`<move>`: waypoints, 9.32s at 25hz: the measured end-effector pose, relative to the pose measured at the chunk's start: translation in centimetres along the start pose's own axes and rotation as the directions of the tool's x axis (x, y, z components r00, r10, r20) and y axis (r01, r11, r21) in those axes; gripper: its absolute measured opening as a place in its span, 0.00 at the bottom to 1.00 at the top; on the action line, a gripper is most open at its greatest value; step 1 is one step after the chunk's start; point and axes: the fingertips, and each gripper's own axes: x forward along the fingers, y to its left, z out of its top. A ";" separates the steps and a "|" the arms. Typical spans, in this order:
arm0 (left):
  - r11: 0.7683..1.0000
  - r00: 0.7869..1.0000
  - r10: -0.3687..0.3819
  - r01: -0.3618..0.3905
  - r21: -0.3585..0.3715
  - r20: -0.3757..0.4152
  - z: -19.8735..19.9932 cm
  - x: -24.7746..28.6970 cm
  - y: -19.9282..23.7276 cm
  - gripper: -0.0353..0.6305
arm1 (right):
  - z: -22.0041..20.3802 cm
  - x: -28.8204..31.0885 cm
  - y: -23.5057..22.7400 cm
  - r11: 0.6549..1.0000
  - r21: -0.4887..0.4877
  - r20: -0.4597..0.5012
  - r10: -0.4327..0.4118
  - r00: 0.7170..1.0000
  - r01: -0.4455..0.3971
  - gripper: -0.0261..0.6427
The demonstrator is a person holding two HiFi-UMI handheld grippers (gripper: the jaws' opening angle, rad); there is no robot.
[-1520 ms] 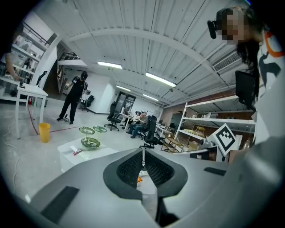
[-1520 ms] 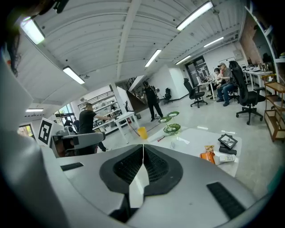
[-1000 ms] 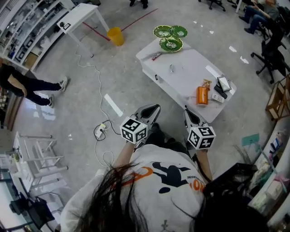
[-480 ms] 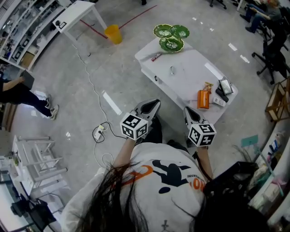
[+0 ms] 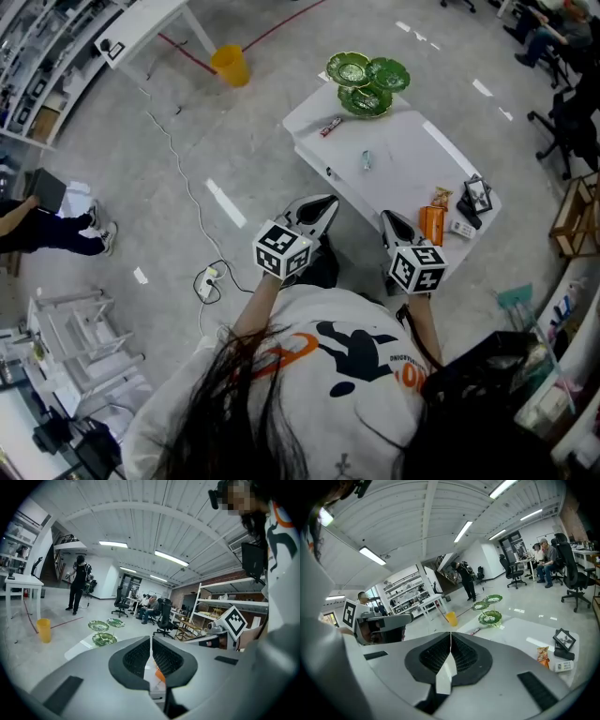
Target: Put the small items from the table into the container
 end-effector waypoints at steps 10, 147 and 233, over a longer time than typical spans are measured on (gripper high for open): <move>0.997 0.995 -0.078 0.077 -0.021 -0.059 1.0 2.2 8.7 0.07 | 1.8 7.5 -0.7 0.990 0.120 -0.029 -0.071 0.997 0.073 0.06; 0.998 0.934 -0.062 0.058 -0.023 -0.351 0.7 28.1 28.5 0.07 | 19.8 39.8 -31.5 0.991 -0.064 -0.335 -0.130 0.933 0.115 0.26; 0.996 0.986 -0.094 0.094 -0.009 -0.136 4.6 17.4 14.9 0.07 | 10.3 13.7 -13.0 0.976 0.159 0.024 -0.154 0.988 0.148 0.09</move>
